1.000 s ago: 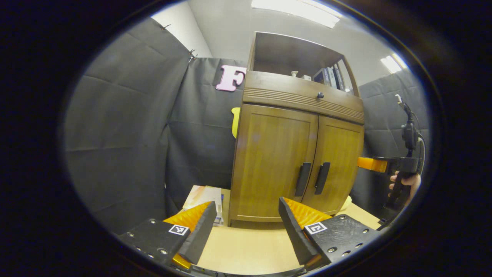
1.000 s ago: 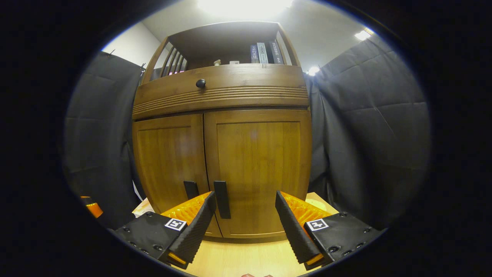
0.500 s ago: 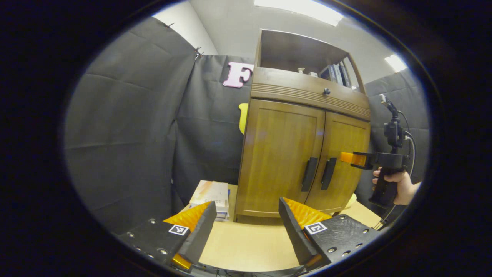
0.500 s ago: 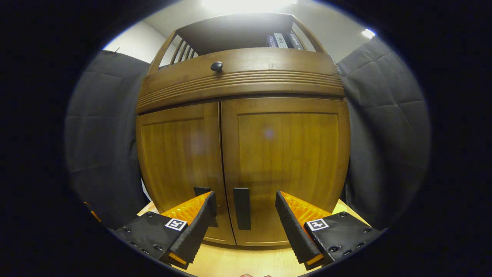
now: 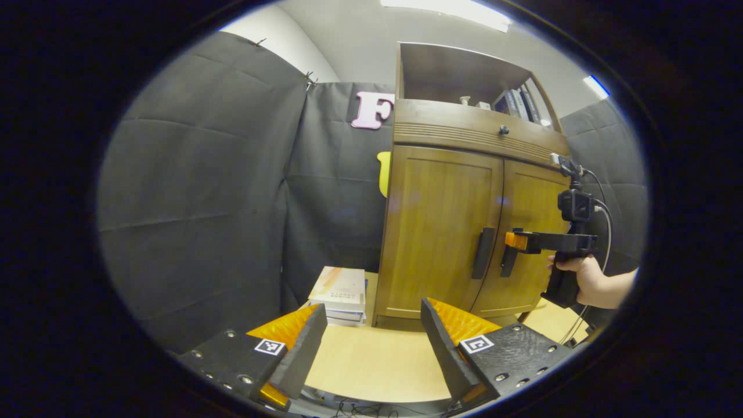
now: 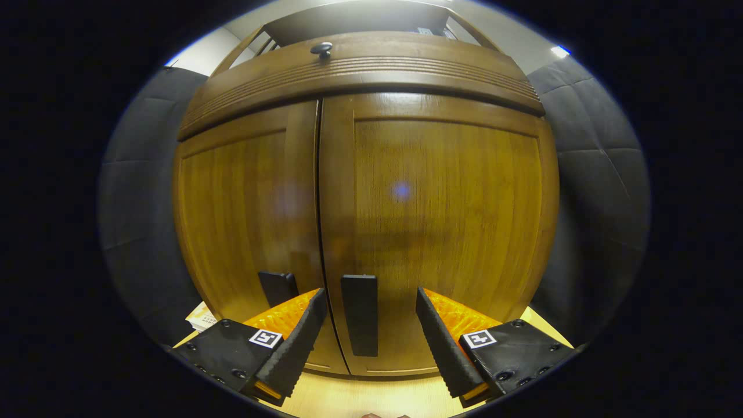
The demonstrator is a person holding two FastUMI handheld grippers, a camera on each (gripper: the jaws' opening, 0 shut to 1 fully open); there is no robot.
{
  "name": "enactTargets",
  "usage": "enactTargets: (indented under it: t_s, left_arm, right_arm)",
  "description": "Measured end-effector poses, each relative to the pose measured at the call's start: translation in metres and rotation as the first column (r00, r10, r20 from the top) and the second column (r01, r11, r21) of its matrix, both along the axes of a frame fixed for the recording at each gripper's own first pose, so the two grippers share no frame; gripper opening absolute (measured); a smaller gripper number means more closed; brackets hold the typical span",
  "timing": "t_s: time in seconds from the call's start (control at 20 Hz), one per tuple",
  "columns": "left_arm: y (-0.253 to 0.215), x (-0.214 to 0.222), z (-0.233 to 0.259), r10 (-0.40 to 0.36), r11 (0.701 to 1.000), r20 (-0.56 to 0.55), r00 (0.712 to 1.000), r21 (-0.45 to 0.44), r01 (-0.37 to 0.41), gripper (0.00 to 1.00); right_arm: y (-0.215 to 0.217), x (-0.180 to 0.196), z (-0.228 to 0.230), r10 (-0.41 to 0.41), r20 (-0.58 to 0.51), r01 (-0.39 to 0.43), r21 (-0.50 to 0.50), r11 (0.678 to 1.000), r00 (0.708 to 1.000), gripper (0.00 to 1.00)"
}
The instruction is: Open the right door of the double-door shoe cabinet with the right hand, and open the left door with the left hand.
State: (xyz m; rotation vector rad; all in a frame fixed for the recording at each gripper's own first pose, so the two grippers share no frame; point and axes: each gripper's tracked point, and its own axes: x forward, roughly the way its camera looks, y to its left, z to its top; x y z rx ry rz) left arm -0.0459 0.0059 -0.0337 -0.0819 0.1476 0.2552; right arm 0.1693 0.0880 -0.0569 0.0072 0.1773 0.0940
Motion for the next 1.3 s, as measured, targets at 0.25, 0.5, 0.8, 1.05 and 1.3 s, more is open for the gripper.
enactTargets:
  t_s: [0.25, 0.5, 0.8, 1.05, 1.3]
  left_arm:
    - [0.003, -0.003, -0.001, 0.06, 0.998, -0.01, 0.998, -0.006, -0.06, 0.95]
    - [-0.005, -0.012, 0.009, 0.064, 0.998, 0.005, 0.998, 0.019, -0.065, 0.93]
    - [-0.024, -0.014, 0.005, 0.036, 0.999, -0.021, 0.999, 0.025, -0.036, 0.95]
    - [-0.037, -0.015, 0.006, -0.015, 1.0, -0.017, 1.0, 0.018, 0.015, 0.95]
    - [-0.045, -0.006, -0.009, -0.091, 0.996, -0.02, 0.996, -0.019, 0.09, 0.95]
  right_arm:
    - [0.004, 0.013, -0.018, 0.005, -0.053, -0.005, 0.004, 1.0, 0.999, 0.81]
    - [0.008, 0.014, -0.019, 0.016, -0.068, -0.017, -0.01, 1.0, 0.998, 0.37]
    - [0.01, 0.015, -0.018, 0.077, -0.063, -0.077, -0.006, 0.997, 0.995, 0.17]
    - [0.007, 0.0, -0.019, 0.099, -0.085, -0.1, -0.007, 0.995, 0.991, 0.1]
    - [-0.001, -0.031, -0.018, 0.098, -0.09, -0.098, 0.001, 0.995, 0.991, 0.1]
